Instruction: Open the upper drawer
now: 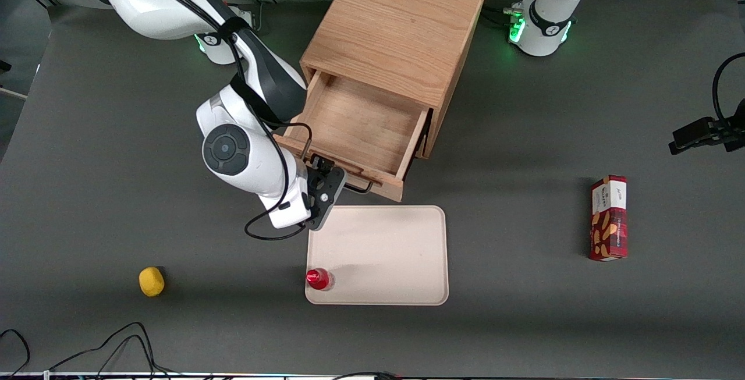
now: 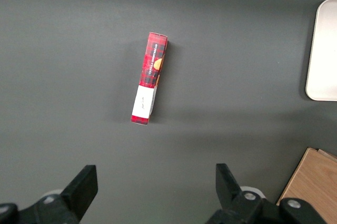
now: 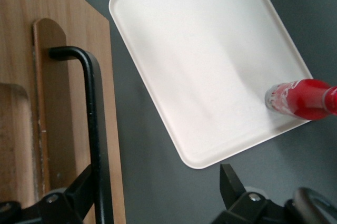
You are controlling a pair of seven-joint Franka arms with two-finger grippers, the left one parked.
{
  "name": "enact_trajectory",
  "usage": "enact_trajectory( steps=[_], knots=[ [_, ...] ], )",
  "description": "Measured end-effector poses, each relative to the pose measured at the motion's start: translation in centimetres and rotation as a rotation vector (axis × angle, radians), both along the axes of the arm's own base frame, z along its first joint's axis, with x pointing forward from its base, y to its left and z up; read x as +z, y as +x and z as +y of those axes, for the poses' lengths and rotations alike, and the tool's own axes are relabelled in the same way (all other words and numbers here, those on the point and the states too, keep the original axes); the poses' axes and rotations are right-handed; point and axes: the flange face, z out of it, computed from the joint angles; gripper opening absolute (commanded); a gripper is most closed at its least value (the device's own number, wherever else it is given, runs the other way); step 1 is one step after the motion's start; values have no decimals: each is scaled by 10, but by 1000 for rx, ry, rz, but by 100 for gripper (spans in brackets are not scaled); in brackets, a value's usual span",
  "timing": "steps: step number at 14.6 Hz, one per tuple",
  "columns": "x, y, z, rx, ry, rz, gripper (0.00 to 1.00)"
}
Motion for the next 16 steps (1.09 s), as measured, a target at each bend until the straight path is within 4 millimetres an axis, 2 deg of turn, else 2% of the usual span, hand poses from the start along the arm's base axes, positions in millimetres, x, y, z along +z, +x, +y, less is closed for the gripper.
enact_trajectory(
  steps=[8,16],
  knots=[
    [-7,16,-13,-18,20,-42,100],
    [-6,30,-25,-36,22,-69,100]
  ],
)
